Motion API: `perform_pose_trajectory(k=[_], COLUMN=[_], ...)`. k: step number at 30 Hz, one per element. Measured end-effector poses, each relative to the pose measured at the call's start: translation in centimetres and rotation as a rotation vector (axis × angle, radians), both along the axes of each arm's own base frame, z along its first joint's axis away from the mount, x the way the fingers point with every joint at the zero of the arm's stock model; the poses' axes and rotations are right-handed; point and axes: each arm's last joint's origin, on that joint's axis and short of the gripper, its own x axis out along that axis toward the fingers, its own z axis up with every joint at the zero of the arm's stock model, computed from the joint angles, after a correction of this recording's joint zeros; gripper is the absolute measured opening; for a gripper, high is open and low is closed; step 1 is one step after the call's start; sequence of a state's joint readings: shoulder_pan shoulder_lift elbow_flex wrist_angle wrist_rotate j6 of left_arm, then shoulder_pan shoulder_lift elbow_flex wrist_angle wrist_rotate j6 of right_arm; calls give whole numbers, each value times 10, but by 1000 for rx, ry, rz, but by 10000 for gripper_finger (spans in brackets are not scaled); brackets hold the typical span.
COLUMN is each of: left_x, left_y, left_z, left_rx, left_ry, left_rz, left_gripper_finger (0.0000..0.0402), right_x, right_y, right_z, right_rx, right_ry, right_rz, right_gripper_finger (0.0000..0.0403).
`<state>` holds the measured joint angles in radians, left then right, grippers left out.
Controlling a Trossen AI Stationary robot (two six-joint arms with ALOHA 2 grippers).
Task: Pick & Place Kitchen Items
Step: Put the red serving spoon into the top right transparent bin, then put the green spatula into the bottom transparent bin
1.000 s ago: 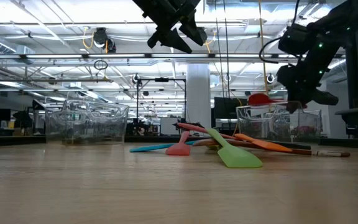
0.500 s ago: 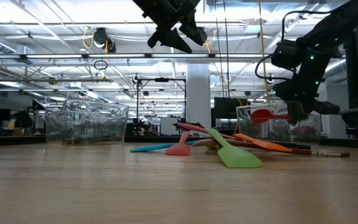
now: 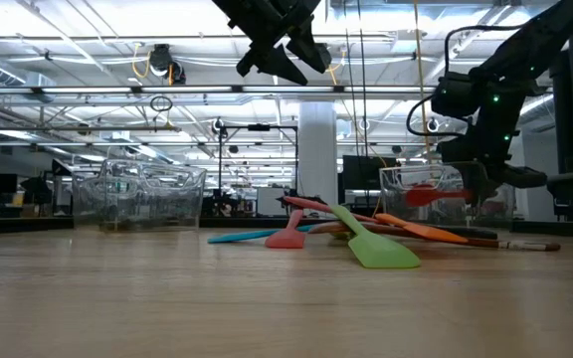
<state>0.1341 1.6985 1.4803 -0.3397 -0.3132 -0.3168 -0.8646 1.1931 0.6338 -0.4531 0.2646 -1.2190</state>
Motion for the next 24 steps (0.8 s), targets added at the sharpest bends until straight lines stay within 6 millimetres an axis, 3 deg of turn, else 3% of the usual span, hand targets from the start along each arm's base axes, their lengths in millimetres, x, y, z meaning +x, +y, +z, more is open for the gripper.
perform_pose_trajectory(k=[6,24], left_x=[0,0], left_y=[0,0], left_z=[0,0], left_rx=[0,-1], left_ry=[0,0], left_rz=[0,1], left_gripper_finger=[209,209], right_x=[0,1], right_y=[-1,-2], right_z=[1,2], right_rx=[-20,-53], right_ry=[-8,-30], right_rz=[-40,-93], right_gripper_finger=[42,113])
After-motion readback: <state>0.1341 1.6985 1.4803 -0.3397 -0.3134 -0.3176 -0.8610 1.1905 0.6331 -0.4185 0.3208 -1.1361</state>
